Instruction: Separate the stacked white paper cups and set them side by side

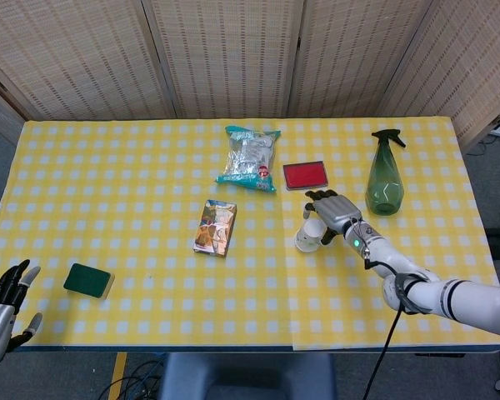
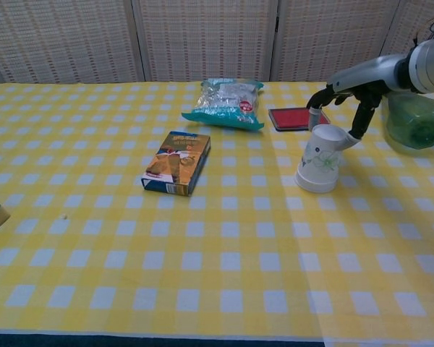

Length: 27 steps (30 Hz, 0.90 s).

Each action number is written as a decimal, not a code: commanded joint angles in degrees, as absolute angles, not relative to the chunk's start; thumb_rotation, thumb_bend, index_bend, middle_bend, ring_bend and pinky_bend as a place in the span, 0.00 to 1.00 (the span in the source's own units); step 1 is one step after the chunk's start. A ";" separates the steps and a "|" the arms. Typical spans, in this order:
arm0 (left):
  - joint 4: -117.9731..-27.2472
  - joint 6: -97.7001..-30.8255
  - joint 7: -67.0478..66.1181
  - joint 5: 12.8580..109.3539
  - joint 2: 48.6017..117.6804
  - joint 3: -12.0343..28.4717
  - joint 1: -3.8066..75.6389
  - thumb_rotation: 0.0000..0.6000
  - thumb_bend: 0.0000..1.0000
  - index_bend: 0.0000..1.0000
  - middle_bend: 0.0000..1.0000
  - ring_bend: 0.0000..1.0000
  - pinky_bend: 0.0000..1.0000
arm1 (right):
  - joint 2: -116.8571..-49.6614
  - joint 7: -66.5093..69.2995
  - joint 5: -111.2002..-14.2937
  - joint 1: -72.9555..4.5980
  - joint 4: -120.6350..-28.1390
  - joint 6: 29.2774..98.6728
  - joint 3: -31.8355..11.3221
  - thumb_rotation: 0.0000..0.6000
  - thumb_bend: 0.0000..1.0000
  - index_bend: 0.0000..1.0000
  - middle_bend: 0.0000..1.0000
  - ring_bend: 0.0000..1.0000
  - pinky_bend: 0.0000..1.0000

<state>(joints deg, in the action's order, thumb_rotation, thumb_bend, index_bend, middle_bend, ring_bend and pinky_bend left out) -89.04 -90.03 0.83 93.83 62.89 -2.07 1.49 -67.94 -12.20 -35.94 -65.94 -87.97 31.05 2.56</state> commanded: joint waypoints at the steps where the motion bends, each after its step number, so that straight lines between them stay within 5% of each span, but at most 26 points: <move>1: -89.05 -90.04 0.83 94.01 62.93 -2.13 1.51 1.00 0.38 0.00 0.00 0.04 0.29 | -67.65 -12.17 -35.88 -65.92 -88.37 31.41 2.44 1.00 0.26 0.33 0.00 0.00 0.00; 16: -89.17 -89.94 -0.03 94.65 63.38 -2.39 1.59 1.00 0.38 0.00 0.00 0.04 0.29 | -62.62 -10.74 -37.93 -64.22 -93.71 33.93 0.50 1.00 0.29 0.36 0.00 0.00 0.00; 27: -89.53 -88.79 -2.20 94.50 64.17 -2.56 1.94 1.00 0.38 0.00 0.00 0.04 0.29 | -52.49 -8.85 -41.19 -63.83 -103.20 34.55 -3.73 1.00 0.29 0.36 0.00 0.00 0.00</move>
<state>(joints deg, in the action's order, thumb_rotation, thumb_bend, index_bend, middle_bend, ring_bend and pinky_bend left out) -89.42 -88.92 -1.99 94.54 64.08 -2.51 1.91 -54.00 -8.89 -40.85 -63.67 -101.70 34.25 -2.90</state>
